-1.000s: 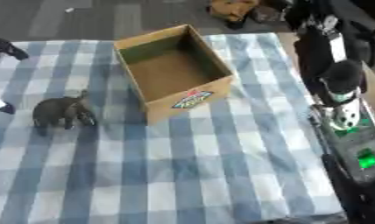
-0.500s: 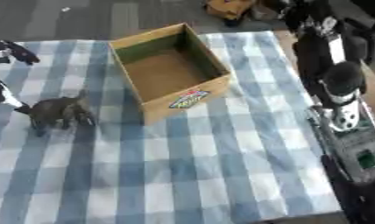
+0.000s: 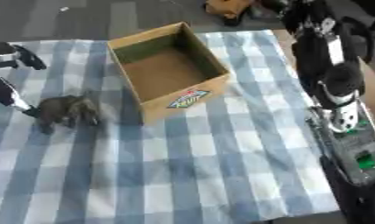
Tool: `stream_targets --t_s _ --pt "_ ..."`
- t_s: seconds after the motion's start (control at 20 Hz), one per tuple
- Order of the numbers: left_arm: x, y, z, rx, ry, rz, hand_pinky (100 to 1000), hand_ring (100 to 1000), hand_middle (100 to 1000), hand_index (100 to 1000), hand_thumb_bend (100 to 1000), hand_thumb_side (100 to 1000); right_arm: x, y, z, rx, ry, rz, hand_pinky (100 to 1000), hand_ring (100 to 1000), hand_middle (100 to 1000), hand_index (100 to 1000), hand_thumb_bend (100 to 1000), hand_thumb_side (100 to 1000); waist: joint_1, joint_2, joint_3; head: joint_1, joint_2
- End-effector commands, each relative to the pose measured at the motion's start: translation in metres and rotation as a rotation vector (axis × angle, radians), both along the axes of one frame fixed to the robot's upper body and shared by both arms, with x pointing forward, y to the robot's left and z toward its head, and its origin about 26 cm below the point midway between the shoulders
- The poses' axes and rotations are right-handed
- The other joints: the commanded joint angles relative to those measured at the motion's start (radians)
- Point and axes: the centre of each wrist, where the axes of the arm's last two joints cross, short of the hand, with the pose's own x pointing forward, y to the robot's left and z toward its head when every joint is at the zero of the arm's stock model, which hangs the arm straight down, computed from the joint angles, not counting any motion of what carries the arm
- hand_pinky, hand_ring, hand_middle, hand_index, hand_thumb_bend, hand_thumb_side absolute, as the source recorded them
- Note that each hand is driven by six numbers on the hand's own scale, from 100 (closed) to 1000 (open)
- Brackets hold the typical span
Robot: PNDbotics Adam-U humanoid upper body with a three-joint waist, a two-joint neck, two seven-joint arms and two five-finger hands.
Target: Pick up objects on the table and place them in the box.
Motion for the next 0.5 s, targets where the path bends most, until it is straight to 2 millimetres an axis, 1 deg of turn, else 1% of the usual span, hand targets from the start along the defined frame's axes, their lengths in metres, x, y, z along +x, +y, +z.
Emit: stream_targets --t_s 0.05,0.1,0.2,0.35,0.45,0.5 --pt "-0.002 0.003 0.023 0.025 -0.06 0.026 810 869 757 845 850 404 -0.001 -0.001 0.006 -0.009 -0.013 0.007 897 1000 752 958 863 1000 0.002 -0.019 0.0 -0.001 -0.002" --pt "-0.004 0.006 0.029 0.041 -0.081 0.044 816 876 765 857 851 436 -0.001 -0.001 0.006 -0.011 -0.012 0.007 896 1000 752 958 864 1000 0.003 -0.021 0.001 -0.003 0.001" --pt "-0.007 0.009 0.041 0.076 -0.118 0.072 820 882 772 869 854 456 -0.002 -0.002 0.005 -0.013 -0.008 0.006 895 1000 753 957 868 1000 0.005 -0.028 0.005 -0.009 0.009" --pt "-0.011 0.008 0.059 0.135 -0.146 0.072 823 886 778 876 854 453 -0.002 -0.003 0.003 -0.015 0.0 0.002 896 1000 753 957 869 1000 0.009 -0.039 0.014 -0.016 0.016" --pt "-0.012 0.006 0.065 0.152 -0.142 0.059 823 884 778 878 852 435 -0.002 -0.004 0.002 -0.014 0.005 0.001 897 1000 753 957 869 1000 0.009 -0.044 0.018 -0.019 0.016" --pt "-0.013 0.004 0.067 0.153 -0.133 0.053 823 883 778 882 869 435 -0.003 -0.004 0.002 -0.013 0.007 0.001 897 1000 753 957 875 1000 0.009 -0.046 0.018 -0.02 0.014"
